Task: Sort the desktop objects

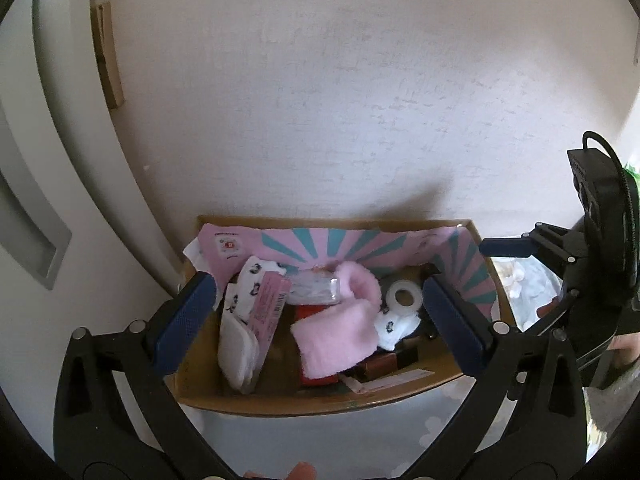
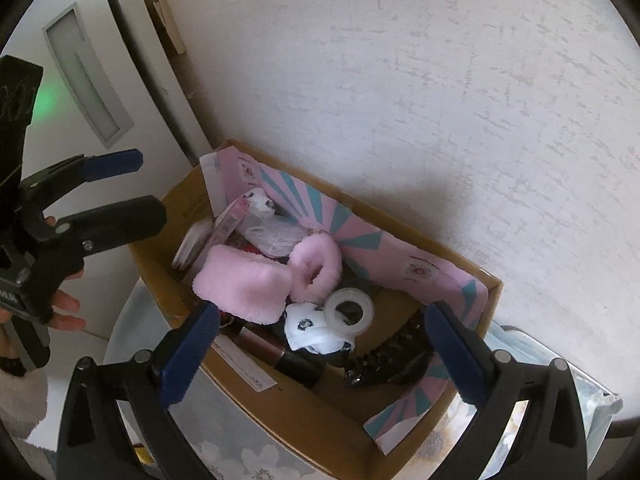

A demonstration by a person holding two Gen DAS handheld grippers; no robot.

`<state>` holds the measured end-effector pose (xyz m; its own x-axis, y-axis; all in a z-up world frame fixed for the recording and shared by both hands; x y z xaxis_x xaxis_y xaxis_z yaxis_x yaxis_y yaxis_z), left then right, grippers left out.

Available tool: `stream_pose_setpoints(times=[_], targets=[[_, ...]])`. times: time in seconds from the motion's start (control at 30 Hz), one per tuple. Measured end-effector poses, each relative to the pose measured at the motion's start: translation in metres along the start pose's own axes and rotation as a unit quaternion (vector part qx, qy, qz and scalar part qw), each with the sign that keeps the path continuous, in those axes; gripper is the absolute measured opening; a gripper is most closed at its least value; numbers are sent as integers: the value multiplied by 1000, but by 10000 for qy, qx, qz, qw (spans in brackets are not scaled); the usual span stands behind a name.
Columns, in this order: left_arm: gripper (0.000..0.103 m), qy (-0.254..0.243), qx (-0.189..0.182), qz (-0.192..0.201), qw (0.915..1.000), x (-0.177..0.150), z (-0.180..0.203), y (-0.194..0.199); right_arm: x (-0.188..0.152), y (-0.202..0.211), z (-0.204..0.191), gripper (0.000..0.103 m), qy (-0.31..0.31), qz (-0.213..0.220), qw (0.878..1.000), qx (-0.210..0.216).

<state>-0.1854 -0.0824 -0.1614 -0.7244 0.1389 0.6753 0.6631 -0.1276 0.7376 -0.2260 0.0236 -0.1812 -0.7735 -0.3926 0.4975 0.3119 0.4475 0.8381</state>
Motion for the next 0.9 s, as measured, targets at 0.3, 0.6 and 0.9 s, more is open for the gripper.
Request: stream_pose_setpoints(times=[0.3, 0.6, 0.9], targets=[[103, 71, 139, 131, 9998, 12, 2, 39, -1, 39, 10, 102, -799, 334, 9934, -754], [103, 106, 401, 76, 9991, 17, 24, 89, -31, 115, 16, 102, -1956, 597, 9647, -1658], [103, -22, 797, 217, 9966, 9, 59, 139, -67, 182, 12, 102, -2240, 1134, 9444, -2122]])
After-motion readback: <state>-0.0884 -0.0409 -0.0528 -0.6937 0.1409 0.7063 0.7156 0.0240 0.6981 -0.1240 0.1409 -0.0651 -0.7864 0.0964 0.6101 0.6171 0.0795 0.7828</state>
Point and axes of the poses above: each gripper's, at about its wrist camera, not at the fingertips, and y roughly against the way its jaws point, z to its right, x to its top, the point moved 8 cm from there along -y, roughly the way its jaws point, and after that the axes turned 11 degrees about -y, right-handed, at the moved point
